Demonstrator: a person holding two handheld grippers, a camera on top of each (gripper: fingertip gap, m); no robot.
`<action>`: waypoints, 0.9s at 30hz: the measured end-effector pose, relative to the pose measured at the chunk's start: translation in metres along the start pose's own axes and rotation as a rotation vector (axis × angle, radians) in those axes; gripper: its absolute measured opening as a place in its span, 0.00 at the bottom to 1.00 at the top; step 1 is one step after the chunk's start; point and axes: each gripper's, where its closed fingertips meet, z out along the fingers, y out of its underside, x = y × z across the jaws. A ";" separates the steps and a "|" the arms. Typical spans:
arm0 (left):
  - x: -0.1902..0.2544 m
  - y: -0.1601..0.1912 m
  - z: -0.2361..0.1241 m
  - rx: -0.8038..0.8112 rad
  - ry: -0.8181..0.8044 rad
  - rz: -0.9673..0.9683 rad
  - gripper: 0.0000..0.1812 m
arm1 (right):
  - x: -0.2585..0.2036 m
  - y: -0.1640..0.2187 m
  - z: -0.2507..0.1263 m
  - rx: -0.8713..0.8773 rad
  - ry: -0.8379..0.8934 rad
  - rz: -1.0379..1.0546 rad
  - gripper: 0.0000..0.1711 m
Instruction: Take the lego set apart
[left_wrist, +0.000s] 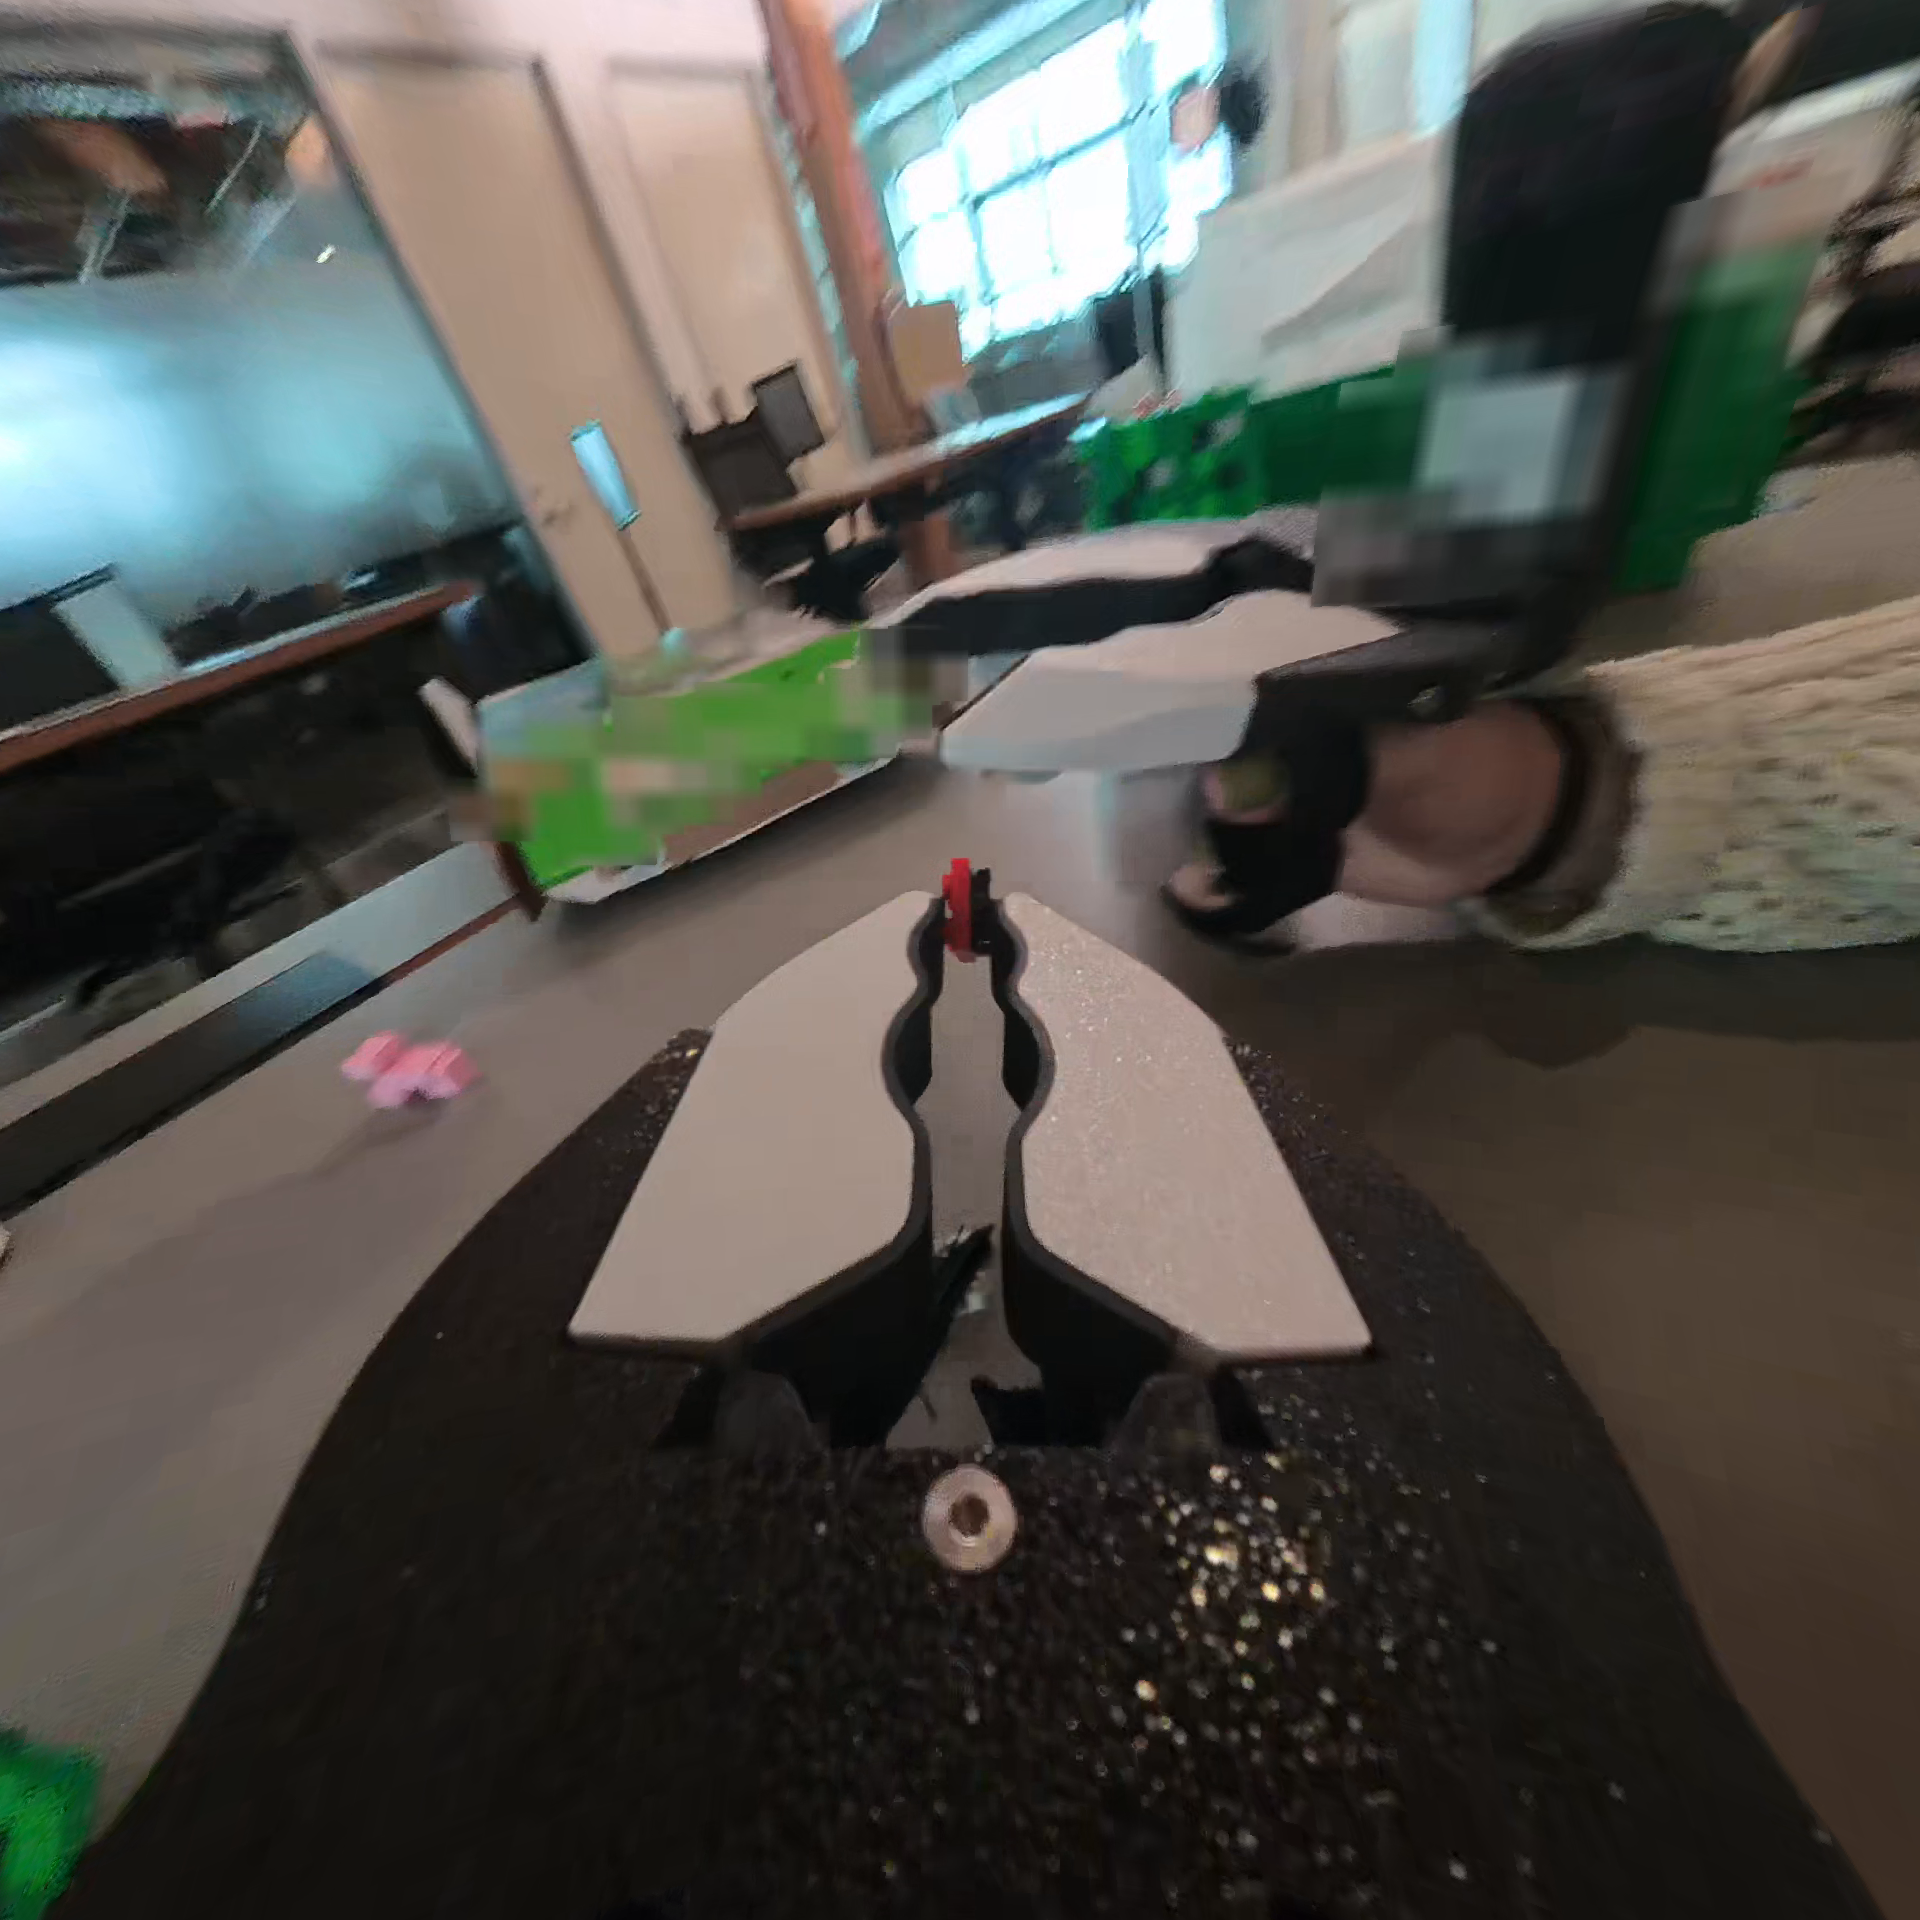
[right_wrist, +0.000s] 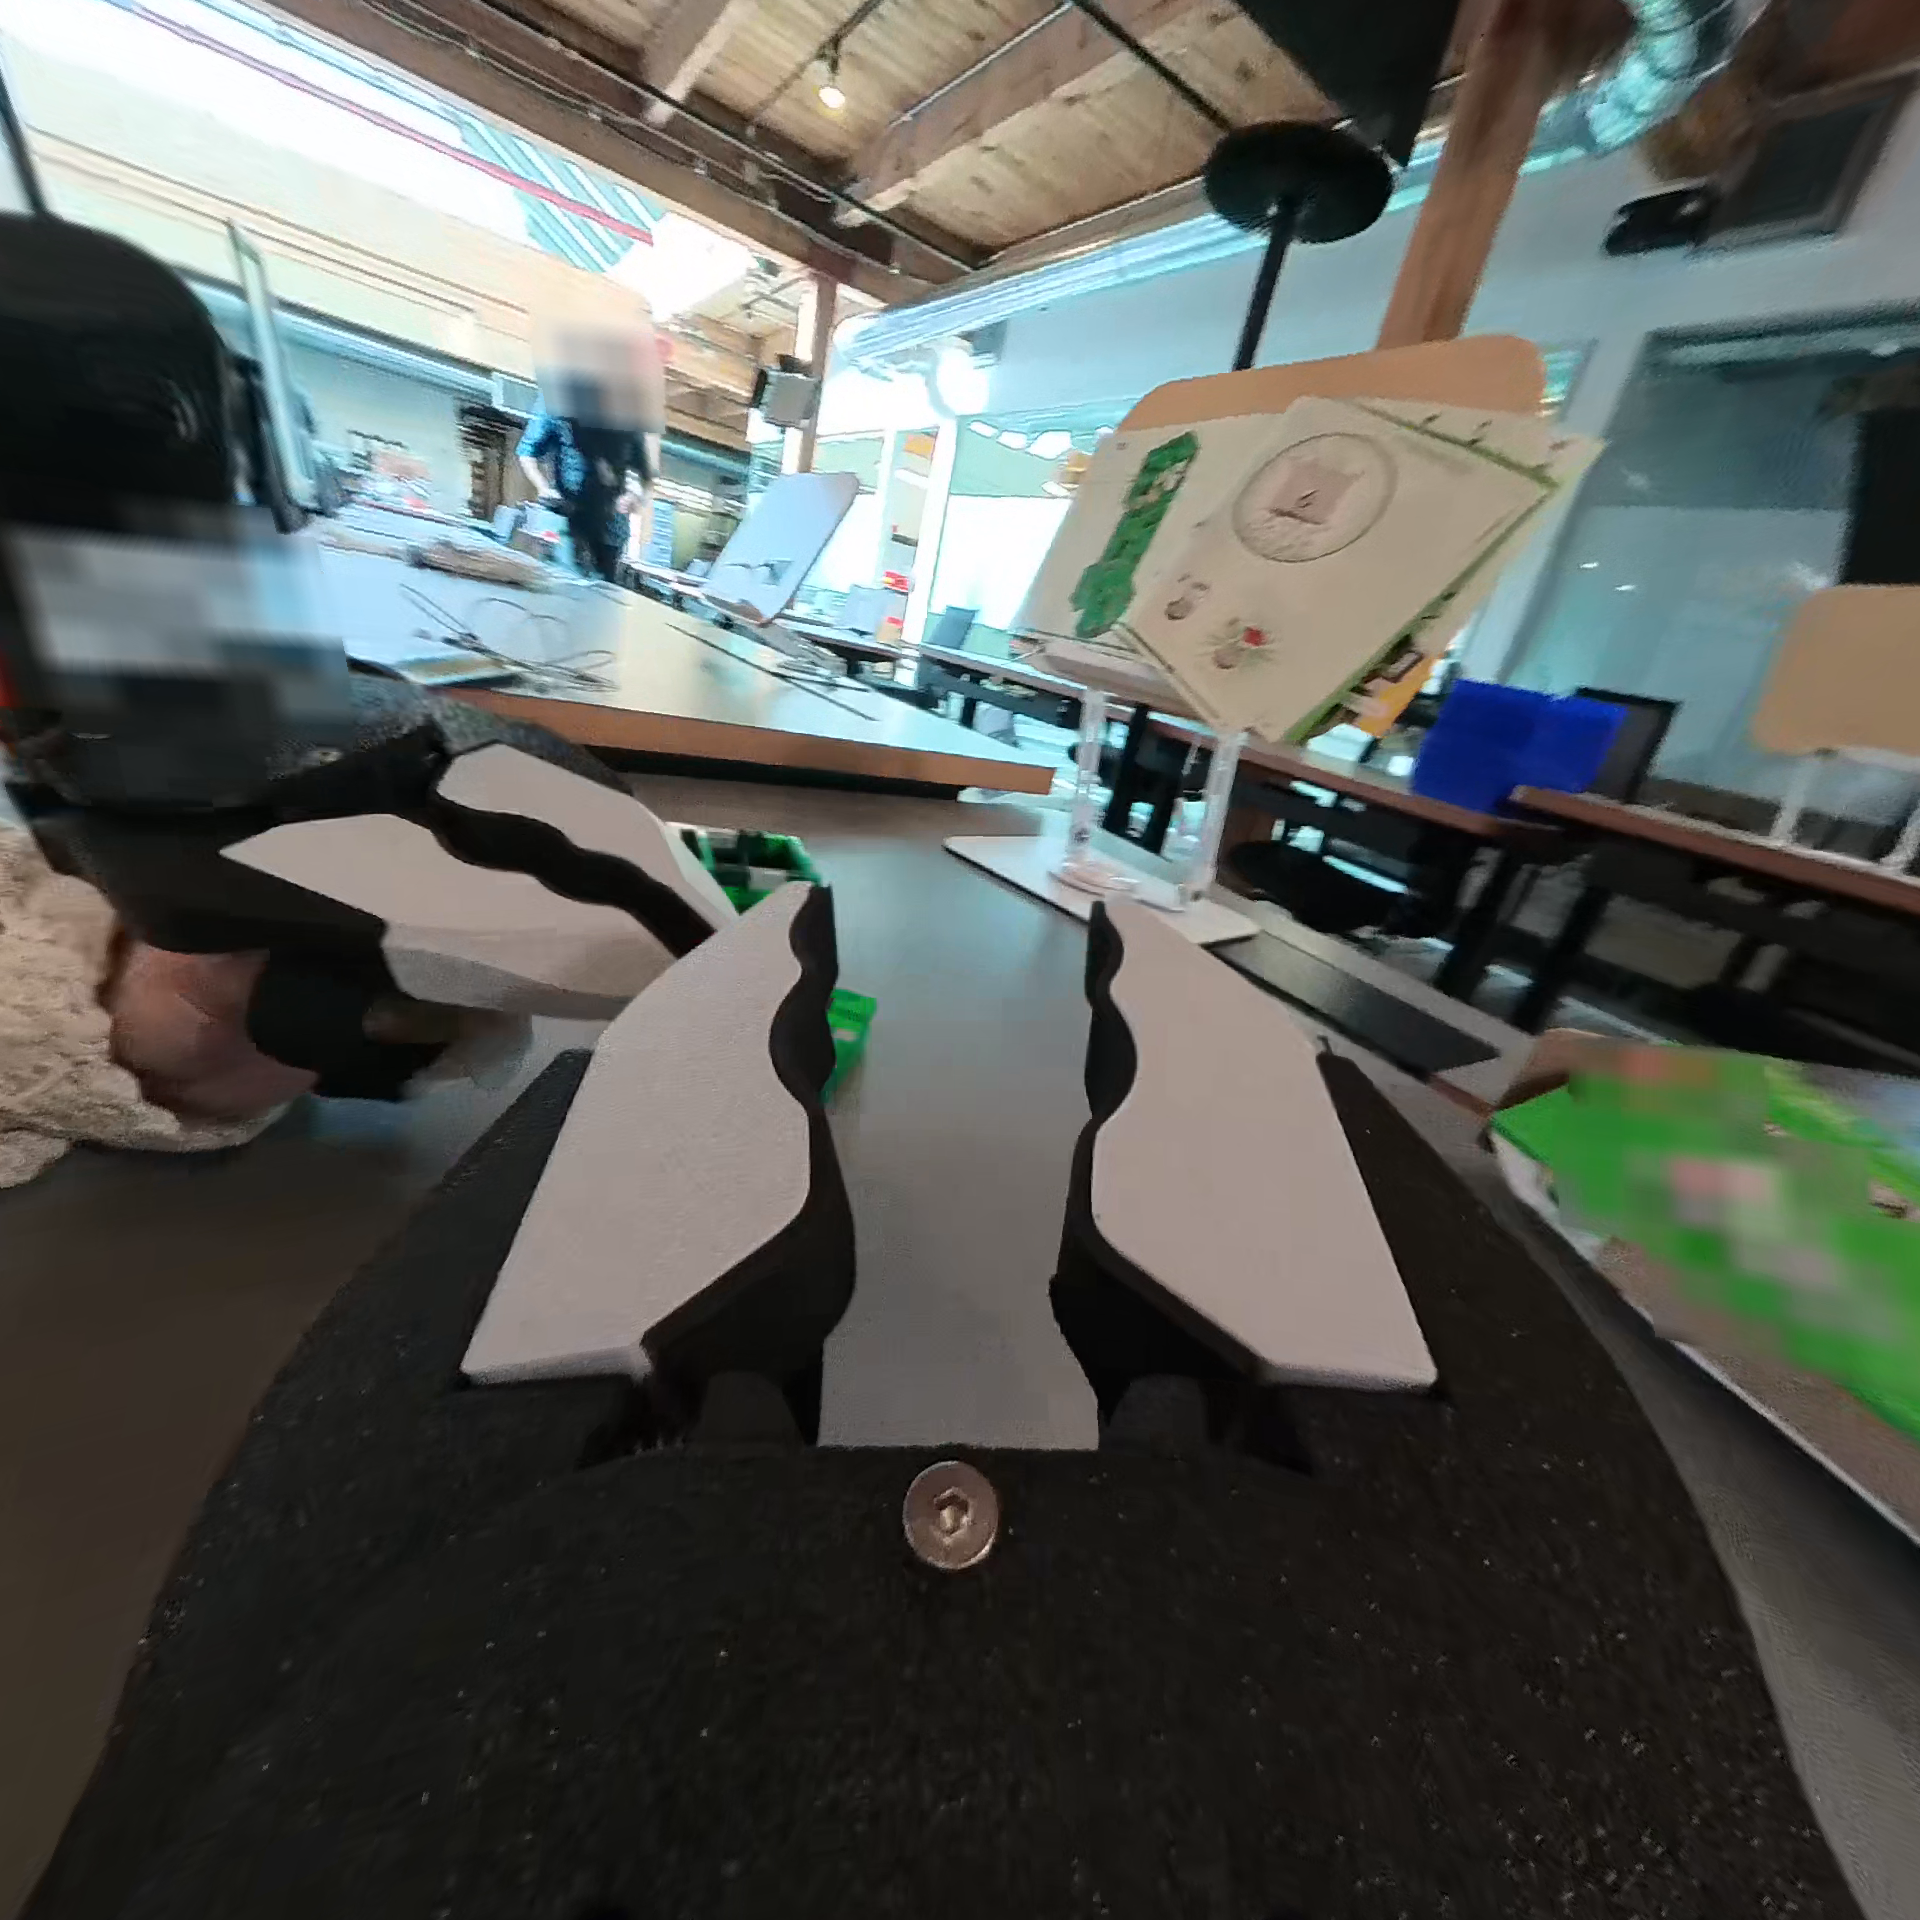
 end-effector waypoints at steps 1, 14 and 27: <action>0.006 -0.004 -0.004 0.036 0.041 -0.018 0.04 | -0.004 -0.002 0.000 0.009 -0.030 0.018 0.26; 0.006 -0.026 -0.018 0.245 0.226 -0.325 0.04 | -0.041 -0.008 -0.003 0.034 -0.227 -0.140 0.25; 0.012 -0.033 -0.019 0.307 0.430 -0.600 0.03 | -0.063 -0.015 -0.002 0.075 -0.191 -0.497 0.16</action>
